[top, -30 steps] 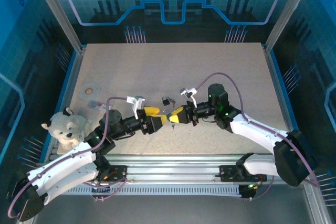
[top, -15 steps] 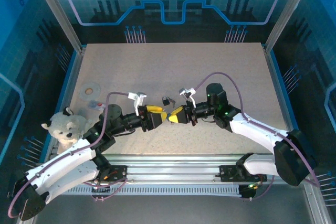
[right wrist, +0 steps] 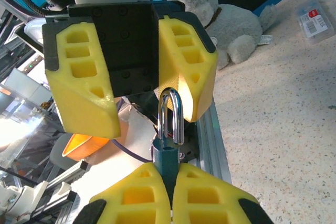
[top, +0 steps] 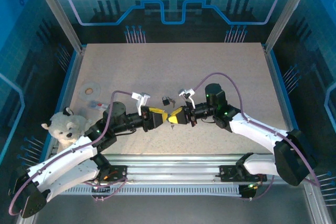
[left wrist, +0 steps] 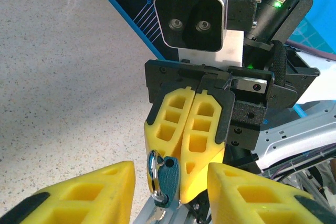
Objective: Lock with the key
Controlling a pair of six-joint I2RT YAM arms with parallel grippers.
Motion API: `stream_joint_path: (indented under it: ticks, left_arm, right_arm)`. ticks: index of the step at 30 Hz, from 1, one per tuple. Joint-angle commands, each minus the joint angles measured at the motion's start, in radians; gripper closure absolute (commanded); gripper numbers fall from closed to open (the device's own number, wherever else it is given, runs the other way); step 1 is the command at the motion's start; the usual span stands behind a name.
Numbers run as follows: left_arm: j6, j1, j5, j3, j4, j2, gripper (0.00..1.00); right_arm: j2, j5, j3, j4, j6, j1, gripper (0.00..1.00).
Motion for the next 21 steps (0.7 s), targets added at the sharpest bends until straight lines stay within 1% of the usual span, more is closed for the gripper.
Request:
stream_joint_path:
  ticks: [1, 10, 21]
  left_arm:
    - [0.026, 0.005, -0.001, 0.035, -0.017, -0.021, 0.62]
    - [0.032, 0.007, -0.003, 0.040, -0.030, -0.024, 0.73]
    - [0.039, 0.006, -0.009, 0.035, -0.031, -0.040, 0.80]
  right_arm:
    - [0.005, 0.002, 0.036, -0.013, -0.024, 0.019, 1.00]
    - [0.004, 0.007, 0.040, -0.018, -0.028, 0.022, 1.00]
    - [0.001, 0.011, 0.040, -0.021, -0.031, 0.022, 1.00]
